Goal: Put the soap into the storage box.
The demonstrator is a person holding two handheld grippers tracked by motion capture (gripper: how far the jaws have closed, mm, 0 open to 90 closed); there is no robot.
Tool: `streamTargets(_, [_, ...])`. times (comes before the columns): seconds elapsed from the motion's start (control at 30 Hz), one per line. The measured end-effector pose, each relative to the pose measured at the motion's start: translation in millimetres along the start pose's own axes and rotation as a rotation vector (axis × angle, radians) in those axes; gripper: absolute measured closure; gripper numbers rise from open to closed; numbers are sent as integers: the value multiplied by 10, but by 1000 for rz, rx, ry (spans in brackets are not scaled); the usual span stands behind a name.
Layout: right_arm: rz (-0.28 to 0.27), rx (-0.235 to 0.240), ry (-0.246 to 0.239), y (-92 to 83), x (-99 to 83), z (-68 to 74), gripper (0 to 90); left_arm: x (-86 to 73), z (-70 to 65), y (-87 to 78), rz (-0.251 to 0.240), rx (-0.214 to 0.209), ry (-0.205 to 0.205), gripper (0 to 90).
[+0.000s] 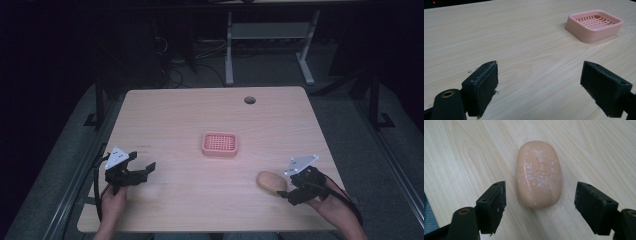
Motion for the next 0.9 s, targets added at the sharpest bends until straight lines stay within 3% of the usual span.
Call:
streamTargets(0.53, [75,39,-44,253,193,-35,251,2,-2,1,-2,-2,-4,143])
streamTargets(0.9, [139,63,-47,487,178,-57,253,0,-5,3,0,-5,-4,143])
Point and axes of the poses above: each handheld gripper's, and its own axes: y roughly forward along the jaws, x roughly out of its top, z roughly to its left, the point moved 2 cm from there along y, roughly forward along the jaws, and after that the axes turned 15 degrees about -z, right-handed, at the moved point
